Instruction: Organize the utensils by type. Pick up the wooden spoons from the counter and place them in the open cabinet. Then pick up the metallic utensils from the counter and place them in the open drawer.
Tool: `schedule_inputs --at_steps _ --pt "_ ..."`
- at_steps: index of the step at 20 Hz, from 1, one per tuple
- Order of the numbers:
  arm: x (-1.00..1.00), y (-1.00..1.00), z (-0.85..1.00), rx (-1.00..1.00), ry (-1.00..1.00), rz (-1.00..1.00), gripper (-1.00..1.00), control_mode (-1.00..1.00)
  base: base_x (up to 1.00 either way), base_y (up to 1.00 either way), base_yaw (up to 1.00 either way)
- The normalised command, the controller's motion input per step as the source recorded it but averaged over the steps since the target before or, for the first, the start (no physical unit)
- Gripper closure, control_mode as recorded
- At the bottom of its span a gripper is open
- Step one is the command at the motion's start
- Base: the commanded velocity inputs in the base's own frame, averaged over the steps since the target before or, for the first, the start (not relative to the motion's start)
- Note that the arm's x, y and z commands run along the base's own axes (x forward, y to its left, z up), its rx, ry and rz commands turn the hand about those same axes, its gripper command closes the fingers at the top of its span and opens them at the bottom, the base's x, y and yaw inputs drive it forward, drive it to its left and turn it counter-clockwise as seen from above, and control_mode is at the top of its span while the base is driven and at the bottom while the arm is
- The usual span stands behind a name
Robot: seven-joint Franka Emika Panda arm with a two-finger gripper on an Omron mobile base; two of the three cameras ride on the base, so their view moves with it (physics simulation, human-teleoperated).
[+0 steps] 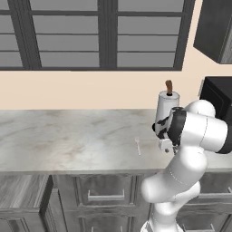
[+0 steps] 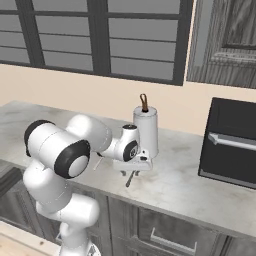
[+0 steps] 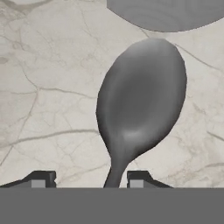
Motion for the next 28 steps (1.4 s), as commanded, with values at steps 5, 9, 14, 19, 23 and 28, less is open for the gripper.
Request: schedule_inputs --at_steps 5,9,14,19,23,28 --pt "-0.24 0.0 -0.34 0.01 0.02 -0.03 1.0 -1.0 0.0 0.0 0.0" --pt "-0.43 0.01 -0.04 0.05 0.06 -0.02 1.0 -1.0 0.0 0.0 0.0" --pt "-0.39 0.01 0.06 0.03 0.02 -0.01 1.0 -1.0 0.0 0.0 0.0" --pt "-0.2 0.13 0.51 0.0 0.0 0.0 1.0 -1.0 0.0 0.0 0.0" --pt "-0.29 0.31 0.61 -0.01 0.0 0.05 1.0 -1.0 0.0 0.0 0.0" --pt "-0.41 0.49 0.51 -0.1 0.0 0.3 1.0 -1.0 0.0 0.0 0.0"
